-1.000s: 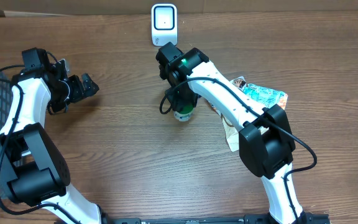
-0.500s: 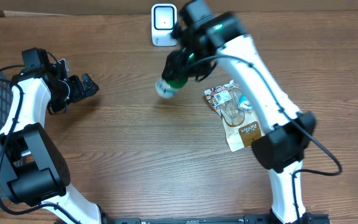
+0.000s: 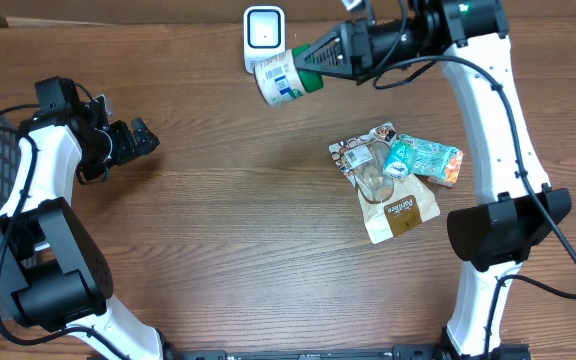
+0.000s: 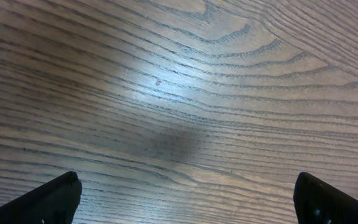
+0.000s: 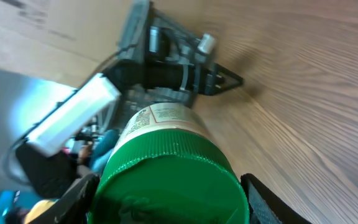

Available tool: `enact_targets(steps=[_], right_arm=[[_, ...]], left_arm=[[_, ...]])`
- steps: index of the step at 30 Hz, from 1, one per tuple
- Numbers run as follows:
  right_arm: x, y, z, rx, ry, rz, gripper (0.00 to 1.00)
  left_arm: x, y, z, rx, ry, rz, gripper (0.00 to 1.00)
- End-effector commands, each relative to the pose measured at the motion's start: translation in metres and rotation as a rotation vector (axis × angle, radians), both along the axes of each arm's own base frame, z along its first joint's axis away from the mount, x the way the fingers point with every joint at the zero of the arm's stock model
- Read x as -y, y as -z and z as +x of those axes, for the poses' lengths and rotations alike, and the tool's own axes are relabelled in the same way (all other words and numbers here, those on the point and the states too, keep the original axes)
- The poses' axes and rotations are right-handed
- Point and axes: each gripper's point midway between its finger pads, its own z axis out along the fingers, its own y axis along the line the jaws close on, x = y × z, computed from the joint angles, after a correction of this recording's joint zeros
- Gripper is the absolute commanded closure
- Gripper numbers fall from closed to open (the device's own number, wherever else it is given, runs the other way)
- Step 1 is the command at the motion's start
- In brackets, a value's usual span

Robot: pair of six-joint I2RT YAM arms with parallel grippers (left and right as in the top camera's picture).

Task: Scan the item barcode
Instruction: 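Raise the jar and hold it against the scanner window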

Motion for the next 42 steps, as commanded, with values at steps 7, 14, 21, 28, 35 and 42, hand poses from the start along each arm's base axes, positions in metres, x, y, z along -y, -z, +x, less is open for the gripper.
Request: enact_targets(steps=[7, 14, 21, 28, 35, 42], right_arm=[[-0.010, 0.003, 0.000, 0.147, 0.057, -0.188, 0.80], [-0.012, 0.053, 0.052, 0.419, 0.345, -0.711, 0.79], [-0.014, 0.067, 0.126, 0.722, 0.672, -0.941, 0.82], [-0.031, 0.082, 0.180, 1.079, 0.594, -0.982, 0.93], [-0.046, 0.111, 0.210, 1.356, 0.421, -1.106, 0.78], [-0.057, 0.124, 0.230, 1.515, 0.414, -1.129, 0.79]], left_arm=[[0.003, -0.005, 0.007, 0.025, 0.034, 0.000, 0.01], [0.003, -0.005, 0.007, 0.025, 0.035, 0.000, 0.00], [0.003, -0.005, 0.007, 0.025, 0.034, 0.000, 0.00], [0.003, -0.005, 0.007, 0.025, 0.035, 0.000, 0.00], [0.003, -0.005, 0.007, 0.025, 0.035, 0.000, 0.00], [0.003, -0.005, 0.007, 0.025, 0.034, 0.000, 0.01]])
